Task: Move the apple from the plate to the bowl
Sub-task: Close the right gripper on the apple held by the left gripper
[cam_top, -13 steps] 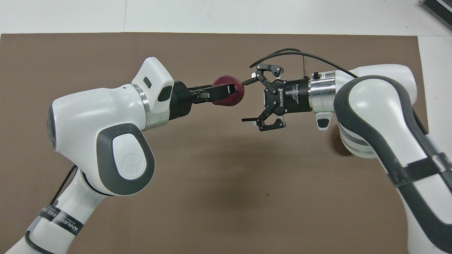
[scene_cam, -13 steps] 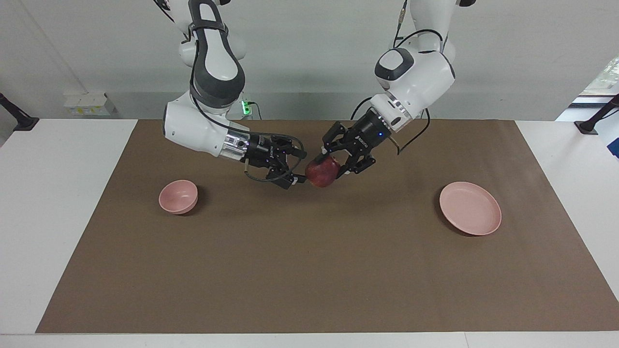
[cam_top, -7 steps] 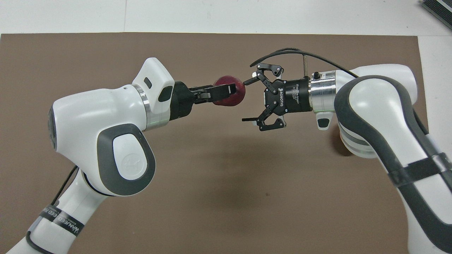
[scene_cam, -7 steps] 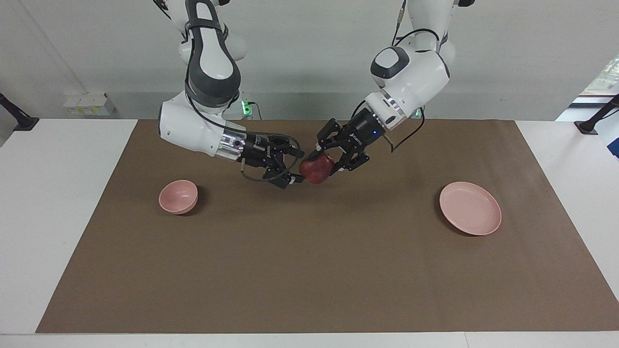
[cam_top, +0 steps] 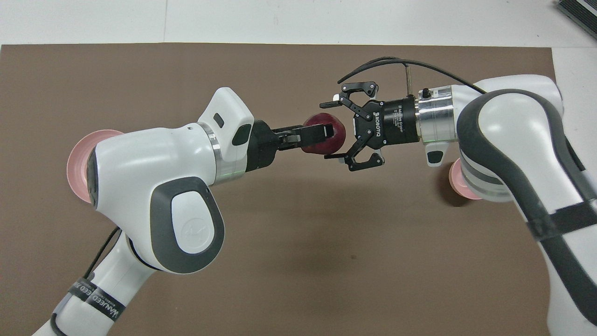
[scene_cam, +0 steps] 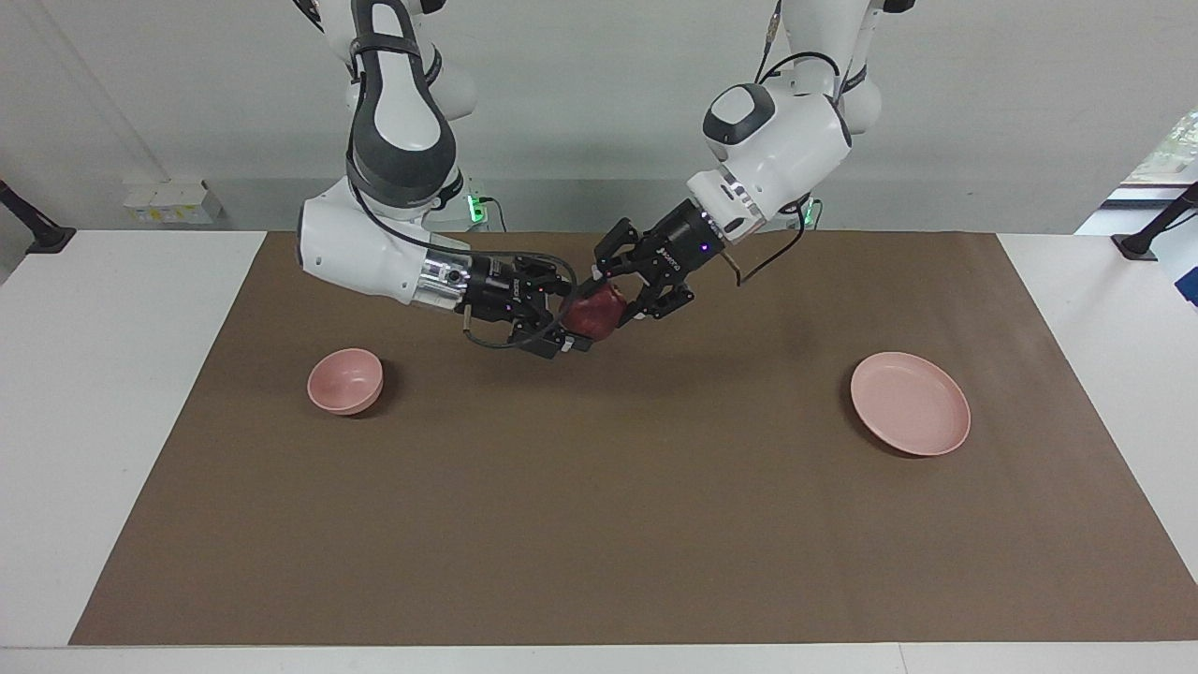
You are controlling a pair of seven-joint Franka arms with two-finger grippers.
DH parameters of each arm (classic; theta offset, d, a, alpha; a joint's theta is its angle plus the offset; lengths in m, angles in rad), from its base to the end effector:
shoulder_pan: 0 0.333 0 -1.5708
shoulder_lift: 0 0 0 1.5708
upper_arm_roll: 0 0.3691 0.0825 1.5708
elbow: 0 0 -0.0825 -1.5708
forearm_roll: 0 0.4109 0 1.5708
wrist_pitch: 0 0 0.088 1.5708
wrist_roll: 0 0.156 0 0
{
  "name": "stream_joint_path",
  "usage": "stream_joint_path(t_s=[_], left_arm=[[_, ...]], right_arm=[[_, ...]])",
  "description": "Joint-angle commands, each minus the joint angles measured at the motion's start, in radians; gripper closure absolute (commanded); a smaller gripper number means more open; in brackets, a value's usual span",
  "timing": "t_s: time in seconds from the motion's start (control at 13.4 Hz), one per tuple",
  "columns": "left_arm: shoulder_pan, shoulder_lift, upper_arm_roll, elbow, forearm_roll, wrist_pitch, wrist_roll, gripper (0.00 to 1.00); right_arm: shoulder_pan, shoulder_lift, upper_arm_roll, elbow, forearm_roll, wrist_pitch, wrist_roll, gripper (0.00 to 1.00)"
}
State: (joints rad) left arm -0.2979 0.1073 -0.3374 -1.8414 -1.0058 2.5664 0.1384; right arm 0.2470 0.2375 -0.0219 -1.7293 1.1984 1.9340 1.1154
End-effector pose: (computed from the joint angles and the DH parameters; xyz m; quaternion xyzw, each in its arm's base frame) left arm 0.5605 -0.4137 0.5491 0.8827 -0.0249 0.1602 0.4411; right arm 0.6473 0.2590 0.4979 -0.6566 0.5445 0.3344 0.4007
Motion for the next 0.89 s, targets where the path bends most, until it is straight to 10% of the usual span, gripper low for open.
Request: stream_joint_path(t_s=[0.0, 0.07, 0.15, 0.45, 0.67, 0.82], left_arm=[[-0.018, -0.020, 0.011, -0.007, -0.020, -0.008, -0.013, 1.00], [-0.018, -0.020, 0.011, -0.007, -0.020, -0.008, -0.016, 1.00], [-0.018, -0.020, 0.011, -0.006, -0.019, -0.006, -0.017, 1.00], [-0.018, -0.018, 0.011, -0.004, -0.019, -0.006, -0.017, 1.00], [-0.018, -0.014, 0.011, 0.004, -0.008, 0.003, -0.020, 0.19], [-0.017, -0.011, 0.011, 0.008, -0.005, 0.006, -0.022, 0.09]], right_arm=[[-0.006, 0.013, 0.002, 0.013, 0.026, -0.009, -0.031, 0.35], [-0.009, 0.013, 0.002, 0.013, 0.026, -0.013, -0.038, 0.80], [-0.014, 0.013, 0.002, 0.013, 0.026, -0.015, -0.040, 1.00], [-0.020, 0.016, 0.002, 0.016, 0.024, -0.017, -0.052, 1.00], [-0.025, 0.016, 0.002, 0.016, 0.024, -0.023, -0.068, 1.00], [-0.026, 0.016, 0.002, 0.016, 0.018, -0.023, -0.077, 1.00]])
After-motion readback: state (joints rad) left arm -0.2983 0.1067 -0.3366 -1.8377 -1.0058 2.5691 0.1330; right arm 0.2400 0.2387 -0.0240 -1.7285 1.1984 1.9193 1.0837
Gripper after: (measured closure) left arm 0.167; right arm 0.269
